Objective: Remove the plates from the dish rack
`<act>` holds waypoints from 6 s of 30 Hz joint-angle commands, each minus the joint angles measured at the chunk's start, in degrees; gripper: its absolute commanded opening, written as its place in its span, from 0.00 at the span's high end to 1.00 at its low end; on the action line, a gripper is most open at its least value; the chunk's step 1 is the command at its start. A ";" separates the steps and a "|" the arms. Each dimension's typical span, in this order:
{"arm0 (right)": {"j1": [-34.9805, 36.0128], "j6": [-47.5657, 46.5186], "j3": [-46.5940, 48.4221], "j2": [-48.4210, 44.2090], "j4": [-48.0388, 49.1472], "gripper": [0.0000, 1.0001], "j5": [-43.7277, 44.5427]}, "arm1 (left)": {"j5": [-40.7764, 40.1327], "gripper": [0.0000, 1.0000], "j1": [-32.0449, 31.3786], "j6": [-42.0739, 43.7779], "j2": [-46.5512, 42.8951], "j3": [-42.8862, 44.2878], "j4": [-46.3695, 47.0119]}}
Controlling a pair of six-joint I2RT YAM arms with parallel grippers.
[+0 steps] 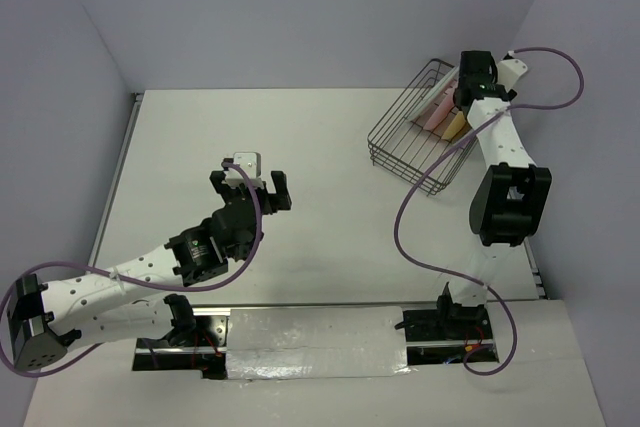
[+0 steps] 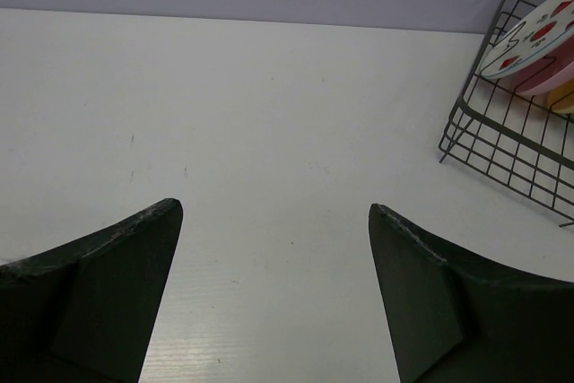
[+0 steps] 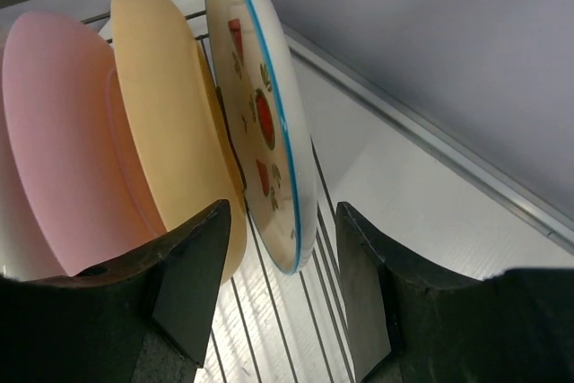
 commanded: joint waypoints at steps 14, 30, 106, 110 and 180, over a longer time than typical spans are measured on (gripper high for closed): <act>-2.70 -0.30 3.47 4.70 5.68 0.49 0.92 | -2.03 0.03 -0.28 -1.00 -0.26 1.45 1.78; -2.96 -1.18 6.99 6.99 4.98 0.98 0.48 | -1.24 0.04 -0.28 -1.09 -1.41 1.36 1.43; -1.99 -5.93 26.34 -12.51 -10.24 1.00 -25.44 | -1.15 0.05 -0.28 -1.79 -1.15 0.92 1.96; 0.11 -7.41 17.74 -16.99 -0.58 1.00 -33.16 | -1.24 0.05 -0.28 -1.88 -1.06 1.19 1.52; 33.87 1.98 -53.48 -16.84 41.45 0.68 -40.22 | -3.43 0.05 -0.46 -0.39 -2.29 -0.31 2.83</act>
